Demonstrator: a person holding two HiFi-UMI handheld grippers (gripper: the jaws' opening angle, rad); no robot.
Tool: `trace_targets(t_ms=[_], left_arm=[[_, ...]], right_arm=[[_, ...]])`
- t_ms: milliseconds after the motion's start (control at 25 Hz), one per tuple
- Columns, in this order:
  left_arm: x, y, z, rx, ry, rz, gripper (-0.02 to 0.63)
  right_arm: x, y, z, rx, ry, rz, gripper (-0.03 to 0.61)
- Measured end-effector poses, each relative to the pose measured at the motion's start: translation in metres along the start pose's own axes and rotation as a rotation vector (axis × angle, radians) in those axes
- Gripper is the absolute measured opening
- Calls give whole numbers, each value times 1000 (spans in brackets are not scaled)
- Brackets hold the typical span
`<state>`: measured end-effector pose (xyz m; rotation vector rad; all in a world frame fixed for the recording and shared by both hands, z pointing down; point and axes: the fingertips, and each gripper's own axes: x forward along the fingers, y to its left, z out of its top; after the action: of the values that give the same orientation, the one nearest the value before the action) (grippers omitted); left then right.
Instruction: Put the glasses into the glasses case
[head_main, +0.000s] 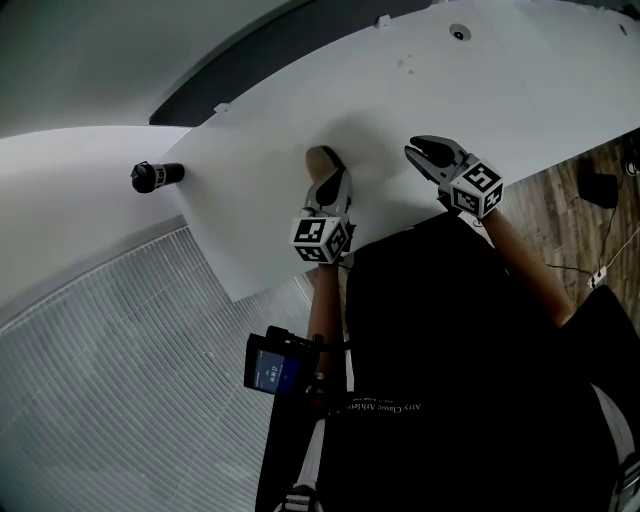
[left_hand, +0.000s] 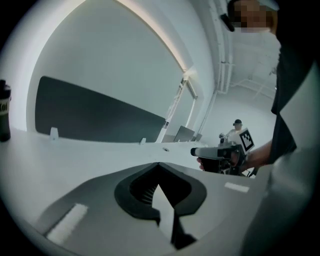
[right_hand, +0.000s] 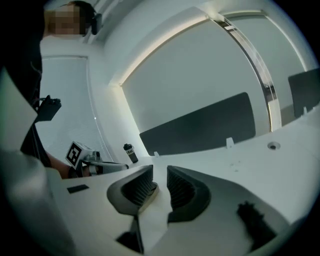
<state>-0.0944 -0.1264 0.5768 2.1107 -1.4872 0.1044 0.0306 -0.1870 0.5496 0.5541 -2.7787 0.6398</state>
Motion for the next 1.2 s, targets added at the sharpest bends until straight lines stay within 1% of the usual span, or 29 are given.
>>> trace_targets(t_ms=[120, 160, 240, 360, 520, 680, 840, 920, 1200], left_arm=[[-1, -17, 6, 135, -40, -13, 8], [-1, -20, 6, 165, -53, -15, 8], [-1, -22, 7, 193, -69, -5, 8], [-1, -20, 10, 203, -74, 17, 8], [-4, -11, 15, 201, -89, 40, 8], [-4, -5, 15, 199, -97, 55, 8], [2, -5, 13, 208, -92, 50, 8], [2, -6, 12, 208, -86, 49, 8], [3, -11, -2, 200, -48, 41, 8]], right_arm=[[11, 15, 0, -94, 8, 38, 94], [16, 19, -1, -111, 11, 48, 94], [24, 24, -5, -121, 24, 59, 91], [34, 23, -11, -133, 50, 59, 49], [46, 27, -14, -147, 91, 72, 11], [56, 24, -15, -162, 113, 76, 8], [59, 10, -6, -204, 84, 27, 6], [59, 5, -2, -197, 70, 9, 6], [56, 9, -14, -175, 94, 24, 6]])
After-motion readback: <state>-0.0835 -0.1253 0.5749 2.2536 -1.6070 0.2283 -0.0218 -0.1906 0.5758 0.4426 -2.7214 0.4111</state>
